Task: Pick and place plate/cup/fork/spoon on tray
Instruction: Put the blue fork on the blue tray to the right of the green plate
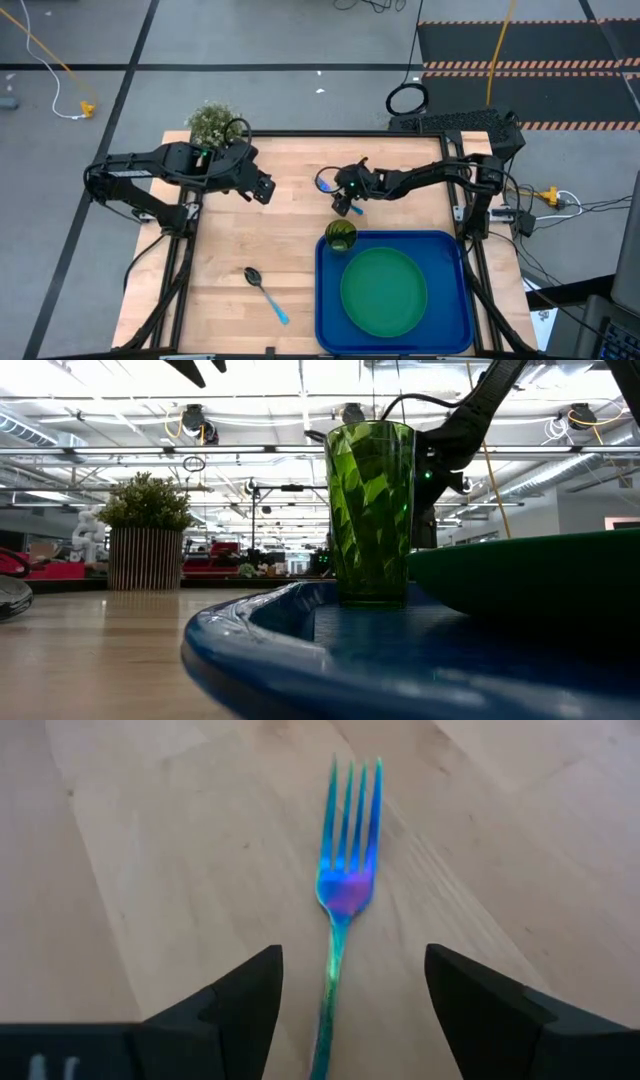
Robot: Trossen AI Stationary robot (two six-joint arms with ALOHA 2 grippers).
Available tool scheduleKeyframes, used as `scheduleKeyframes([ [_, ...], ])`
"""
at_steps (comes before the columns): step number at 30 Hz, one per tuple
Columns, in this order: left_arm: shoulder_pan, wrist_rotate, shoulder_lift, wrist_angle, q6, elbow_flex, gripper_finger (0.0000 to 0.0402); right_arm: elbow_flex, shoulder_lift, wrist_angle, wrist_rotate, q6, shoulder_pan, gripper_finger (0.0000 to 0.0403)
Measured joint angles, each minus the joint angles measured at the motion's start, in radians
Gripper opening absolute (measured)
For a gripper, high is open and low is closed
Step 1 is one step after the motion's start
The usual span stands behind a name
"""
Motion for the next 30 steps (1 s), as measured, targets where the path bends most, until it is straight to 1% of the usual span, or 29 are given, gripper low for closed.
scheduleKeyframes([
  [6, 0.000, 0.000, 0.000, 0.000, 0.001, 0.000, 0.0223, 0.001, 0.061, 0.071, -0.031, -0.004, 0.002, 0.0235],
  [11, 0.000, 0.007, 0.000, 0.000, 0.014, 0.000, 0.0223, 0.003, 0.088, 0.078, -0.012, 0.006, 0.013, 0.0234],
  [13, 0.000, 0.009, 0.000, 0.000, 0.012, 0.000, 0.0223, 0.003, 0.089, 0.077, 0.000, -0.005, 0.017, 0.0228],
  [16, 0.000, 0.011, 0.000, 0.000, 0.012, 0.000, 0.0223, 0.003, 0.090, 0.074, 0.026, -0.010, 0.025, 0.0207],
  [19, -0.001, 0.012, 0.000, 0.000, 0.012, 0.000, 0.0223, 0.003, 0.091, 0.071, 0.028, -0.006, 0.029, 0.0177],
  [25, -0.001, 0.014, 0.000, -0.001, 0.020, 0.000, 0.0223, 0.003, 0.091, 0.064, 0.037, 0.045, 0.037, 0.0120],
  [30, -0.001, 0.014, 0.000, -0.001, 0.022, 0.000, 0.0223, 0.003, 0.091, 0.062, 0.038, 0.097, 0.038, 0.0081],
])
